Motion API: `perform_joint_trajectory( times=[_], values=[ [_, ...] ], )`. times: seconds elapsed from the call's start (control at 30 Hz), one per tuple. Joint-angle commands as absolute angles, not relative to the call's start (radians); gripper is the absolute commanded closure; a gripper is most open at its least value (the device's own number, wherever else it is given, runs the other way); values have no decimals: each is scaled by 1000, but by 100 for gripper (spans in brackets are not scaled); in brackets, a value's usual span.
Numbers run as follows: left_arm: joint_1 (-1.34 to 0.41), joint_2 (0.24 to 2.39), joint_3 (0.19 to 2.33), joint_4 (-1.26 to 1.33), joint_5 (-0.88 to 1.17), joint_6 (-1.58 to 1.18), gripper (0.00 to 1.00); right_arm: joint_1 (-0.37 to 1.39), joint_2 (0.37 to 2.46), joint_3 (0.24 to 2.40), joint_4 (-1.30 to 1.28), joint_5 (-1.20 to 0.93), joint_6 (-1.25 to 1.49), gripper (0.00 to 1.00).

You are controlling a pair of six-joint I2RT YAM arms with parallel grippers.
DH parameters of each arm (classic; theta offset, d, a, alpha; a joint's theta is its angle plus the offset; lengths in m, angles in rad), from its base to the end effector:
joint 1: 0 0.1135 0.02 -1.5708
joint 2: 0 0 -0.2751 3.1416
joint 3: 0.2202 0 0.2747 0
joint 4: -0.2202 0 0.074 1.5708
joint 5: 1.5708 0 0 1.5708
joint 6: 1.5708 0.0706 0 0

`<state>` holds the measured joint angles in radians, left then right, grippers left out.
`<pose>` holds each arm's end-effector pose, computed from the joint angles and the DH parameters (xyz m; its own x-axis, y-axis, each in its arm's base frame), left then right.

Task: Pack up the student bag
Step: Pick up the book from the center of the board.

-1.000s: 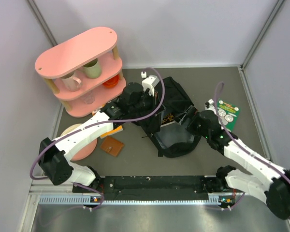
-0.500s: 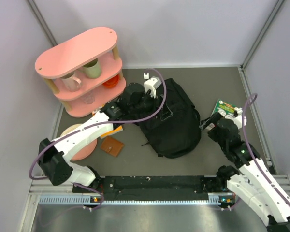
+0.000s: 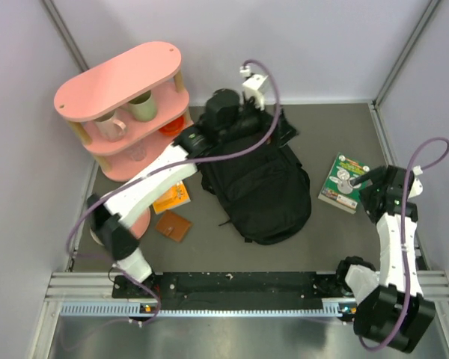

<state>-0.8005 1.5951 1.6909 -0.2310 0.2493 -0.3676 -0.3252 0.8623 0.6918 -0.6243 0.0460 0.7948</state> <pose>0.2862 -0.3200 0.4547 -0.3987 -0.0892 -0.9127 0.7742 0.5008 -0.3871 0.2042 -0.0723 0.2329 -0.2241 0.8280 -0.5140 0.7276 0.4930 0.4769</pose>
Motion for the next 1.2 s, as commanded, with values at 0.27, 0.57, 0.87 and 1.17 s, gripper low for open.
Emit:
perform_joint_trajectory(
  times=[0.27,0.57,0.87,1.17],
  values=[
    [-804,2227,2124,-127,383,-498,1,-491,1041,641,-379,-254,779,1],
    [-818,2428,2187,37,451,-615,1,-541,1170,644,-288,-299,713,1],
    [-883,2578,2266,34,492,-652,2,-549,1190,595,-175,-278,673,10],
    [-905,2628,2256,18,474,-698,2,-566,1318,617,-101,-284,607,10]
  ],
)
